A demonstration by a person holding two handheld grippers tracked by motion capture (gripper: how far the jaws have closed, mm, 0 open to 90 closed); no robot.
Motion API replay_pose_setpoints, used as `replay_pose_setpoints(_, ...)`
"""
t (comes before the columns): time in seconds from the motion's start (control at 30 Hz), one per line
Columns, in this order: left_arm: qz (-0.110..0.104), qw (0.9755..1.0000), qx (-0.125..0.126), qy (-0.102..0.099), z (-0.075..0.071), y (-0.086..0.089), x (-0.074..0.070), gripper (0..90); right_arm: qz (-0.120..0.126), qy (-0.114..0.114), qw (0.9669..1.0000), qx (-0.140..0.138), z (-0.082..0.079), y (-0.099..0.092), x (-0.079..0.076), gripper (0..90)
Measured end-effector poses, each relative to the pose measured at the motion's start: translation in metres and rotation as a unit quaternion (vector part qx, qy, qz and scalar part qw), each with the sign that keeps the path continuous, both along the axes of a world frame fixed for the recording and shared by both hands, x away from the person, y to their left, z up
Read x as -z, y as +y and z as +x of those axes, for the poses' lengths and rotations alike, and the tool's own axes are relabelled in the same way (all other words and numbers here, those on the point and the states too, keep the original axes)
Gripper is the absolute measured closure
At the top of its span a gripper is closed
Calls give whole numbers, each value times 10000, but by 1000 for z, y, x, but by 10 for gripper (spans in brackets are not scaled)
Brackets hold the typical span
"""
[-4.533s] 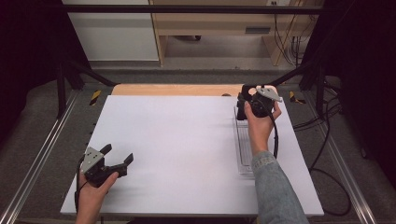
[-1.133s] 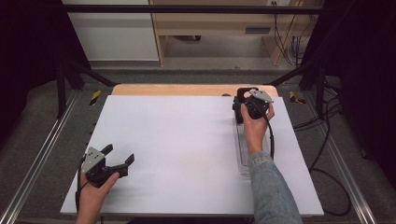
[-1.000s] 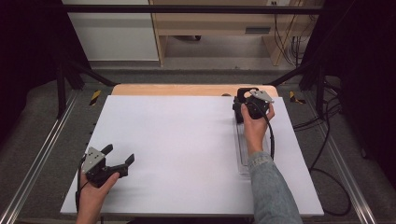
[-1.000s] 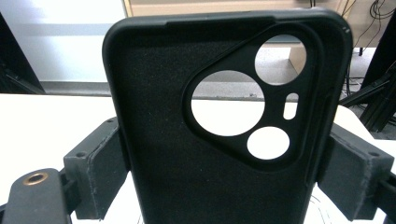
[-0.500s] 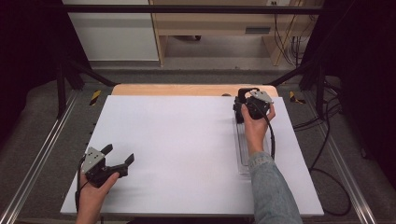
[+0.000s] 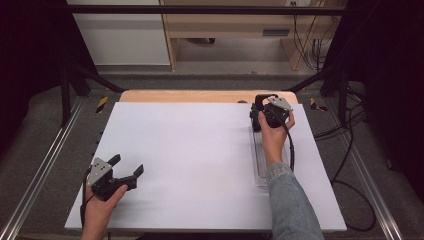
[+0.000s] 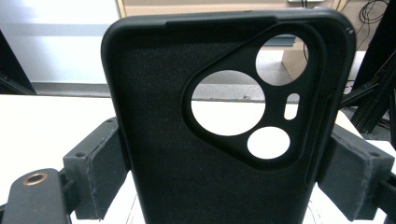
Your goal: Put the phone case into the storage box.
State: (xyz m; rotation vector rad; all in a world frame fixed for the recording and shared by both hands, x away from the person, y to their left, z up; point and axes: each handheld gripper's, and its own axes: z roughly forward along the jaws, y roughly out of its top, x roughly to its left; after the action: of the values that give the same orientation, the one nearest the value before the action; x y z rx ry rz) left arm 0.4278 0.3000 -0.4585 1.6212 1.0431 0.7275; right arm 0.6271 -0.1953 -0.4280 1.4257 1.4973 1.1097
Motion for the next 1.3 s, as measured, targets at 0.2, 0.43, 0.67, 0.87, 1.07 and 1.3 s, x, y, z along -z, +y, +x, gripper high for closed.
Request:
replay_pose_setpoints(0.2,-4,10000,6,-13,0,0,0,57,7,58,10000,-17,0,-1,-1,129)
replay_pose_setpoints(0.43,-7,10000,-3,3,0,0,0,57,76,92,9999,-17,0,-3,-1,129)
replay_pose_setpoints(0.67,1,10000,-3,5,0,0,0,56,21,140,9999,-50,0,-4,-2,129)
replay_pose_setpoints(0.87,0,10000,-2,6,0,0,0,56,3,176,9998,2,-1,-7,-2,106)
replay_pose_setpoints(1.07,2,10000,0,5,0,0,0,56,81,258,9996,-17,-1,-9,-2,93)
replay_pose_setpoints(1.3,3,10000,-7,1,0,0,0,56,57,265,9996,-29,-1,-8,-3,82)
